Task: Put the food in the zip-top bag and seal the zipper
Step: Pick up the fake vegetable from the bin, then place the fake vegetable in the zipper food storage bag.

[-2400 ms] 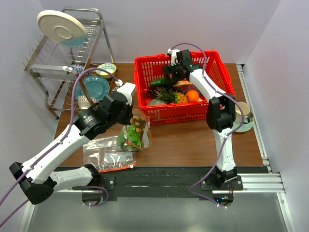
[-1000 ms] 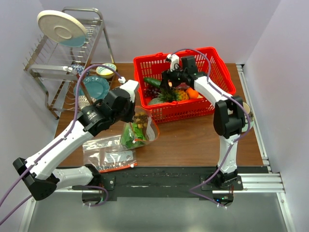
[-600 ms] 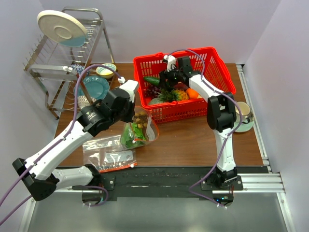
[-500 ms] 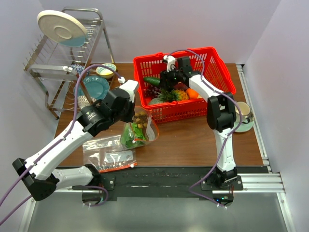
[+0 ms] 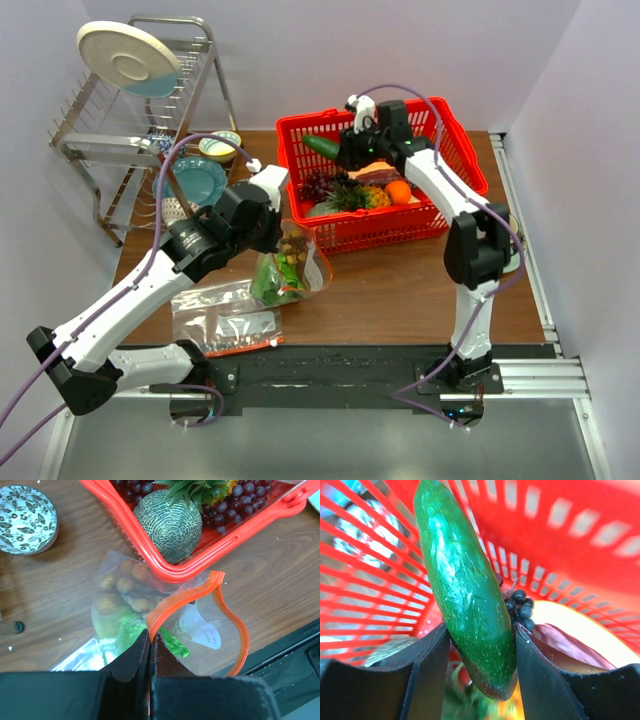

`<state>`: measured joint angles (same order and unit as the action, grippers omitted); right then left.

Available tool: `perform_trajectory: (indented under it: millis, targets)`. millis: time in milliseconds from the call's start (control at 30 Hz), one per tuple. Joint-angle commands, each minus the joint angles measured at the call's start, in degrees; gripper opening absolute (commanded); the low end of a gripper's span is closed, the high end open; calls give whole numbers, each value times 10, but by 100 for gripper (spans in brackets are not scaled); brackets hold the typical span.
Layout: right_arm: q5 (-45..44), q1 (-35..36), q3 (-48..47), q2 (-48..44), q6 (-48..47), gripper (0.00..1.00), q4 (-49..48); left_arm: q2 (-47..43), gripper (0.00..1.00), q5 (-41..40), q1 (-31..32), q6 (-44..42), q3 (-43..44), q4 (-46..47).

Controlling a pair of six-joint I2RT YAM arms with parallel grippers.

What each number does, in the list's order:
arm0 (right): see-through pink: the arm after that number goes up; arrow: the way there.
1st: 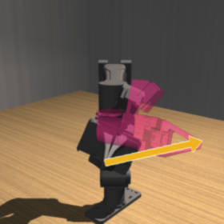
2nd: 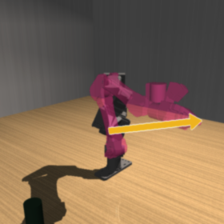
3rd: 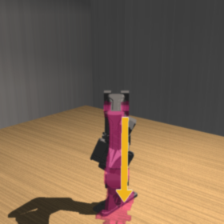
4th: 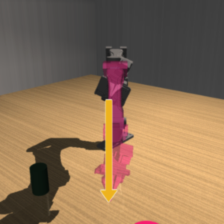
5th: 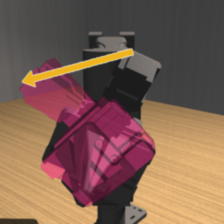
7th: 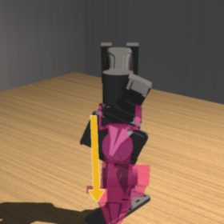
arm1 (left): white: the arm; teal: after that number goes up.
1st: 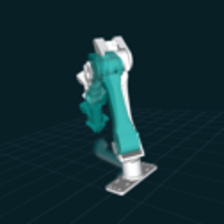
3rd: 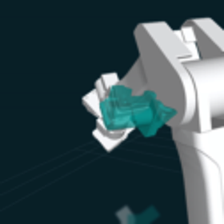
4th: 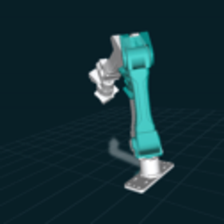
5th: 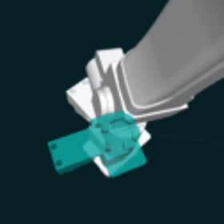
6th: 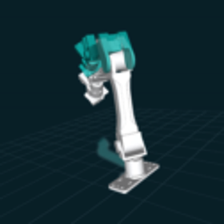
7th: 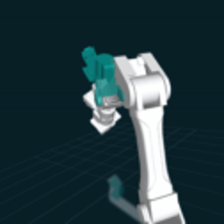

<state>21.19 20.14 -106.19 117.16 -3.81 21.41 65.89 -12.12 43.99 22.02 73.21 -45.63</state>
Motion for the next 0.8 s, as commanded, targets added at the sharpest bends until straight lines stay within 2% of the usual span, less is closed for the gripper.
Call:
perform_trajectory:
  millis: [0, 133, 333, 500, 600, 767]
  targets:
    - [-46, 0, 29, -99, 28, 12, 4, -15, 0, 16, -3, 10, -13, 48]
    - [-45, 0, 58, -154, 88, 10, 20, -16, 0, 17, -2, 7, -16, 48]
    - [11, 2, 118, -256, 189, 7, 71, -19, 0, 19, -3, 4, -25, 58]
    - [34, 15, 236, -367, 228, 8, 96, -21, 0, 31, -3, 2, -29, 66]
    - [44, 40, 282, -431, 231, 9, 136, -22, 0, 32, -3, 2, -31, 67]
    - [48, 128, 324, -483, 221, 9, 216, -18, 0, 32, -3, 5, -29, 67]
